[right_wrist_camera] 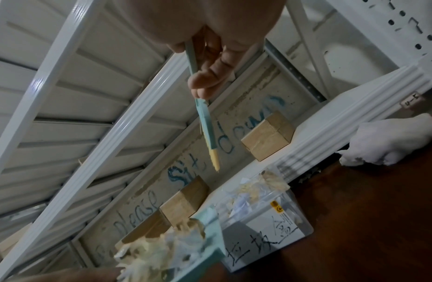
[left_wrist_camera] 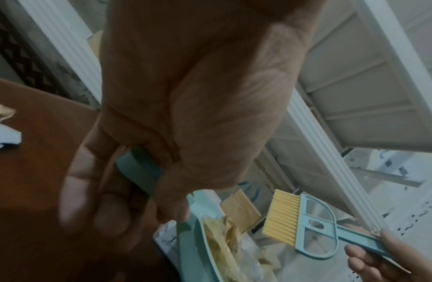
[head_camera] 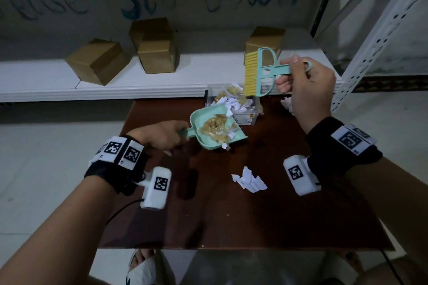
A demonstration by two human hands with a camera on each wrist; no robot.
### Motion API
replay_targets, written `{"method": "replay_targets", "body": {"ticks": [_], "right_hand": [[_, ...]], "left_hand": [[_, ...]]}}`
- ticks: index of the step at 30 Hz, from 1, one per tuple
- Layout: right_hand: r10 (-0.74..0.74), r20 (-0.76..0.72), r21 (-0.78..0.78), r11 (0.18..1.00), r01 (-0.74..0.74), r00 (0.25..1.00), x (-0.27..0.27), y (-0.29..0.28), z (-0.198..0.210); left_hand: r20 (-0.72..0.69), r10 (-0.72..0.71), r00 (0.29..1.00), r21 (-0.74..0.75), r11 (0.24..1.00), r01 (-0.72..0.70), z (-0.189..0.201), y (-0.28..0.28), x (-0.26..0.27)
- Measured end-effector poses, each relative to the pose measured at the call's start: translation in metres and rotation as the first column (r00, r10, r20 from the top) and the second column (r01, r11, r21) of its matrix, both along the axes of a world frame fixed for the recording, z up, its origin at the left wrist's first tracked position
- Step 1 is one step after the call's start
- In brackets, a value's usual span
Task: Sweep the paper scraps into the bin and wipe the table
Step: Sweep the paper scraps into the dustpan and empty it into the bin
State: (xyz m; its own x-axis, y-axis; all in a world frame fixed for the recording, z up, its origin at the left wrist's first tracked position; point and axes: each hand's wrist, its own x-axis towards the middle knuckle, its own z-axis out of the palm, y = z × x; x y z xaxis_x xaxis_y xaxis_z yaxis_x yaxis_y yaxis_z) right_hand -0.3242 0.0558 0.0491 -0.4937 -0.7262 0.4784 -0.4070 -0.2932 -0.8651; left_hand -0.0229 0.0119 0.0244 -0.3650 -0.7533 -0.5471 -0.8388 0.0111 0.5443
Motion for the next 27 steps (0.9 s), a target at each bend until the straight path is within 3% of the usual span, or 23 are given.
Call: {"method": "replay_targets", "body": {"ticks": [6,17,22,27], "right_hand": [[0.01,0.014,-0.006,1.0,-0.01,1.0,-0.003,0.001,-0.001],[0.051,0.063,-0.073,0.996,-0.046,0.997,0.005,0.0,-0.001],[0.175,0.183,-0.088,0.983,-0.161,0.967,0.006,0.004,0.004],[0.274,0.197,0.051,0.956,-0.289,0.941,0.013,0.009,-0.007]], "left_hand": [[-0.067,0.017,0.998,-0.161,0.987,-0.028,0.01,-0.001,0.003],[-0.033,0.104,0.994,-0.354,0.929,-0.108,0.006,-0.012,-0.026],[-0.078,0.159,0.984,-0.365,0.914,-0.177,0.004,-0.017,-0.034],[-0.101,0.193,0.976,-0.389,0.895,-0.217,0.004,-0.019,-0.04]]}}
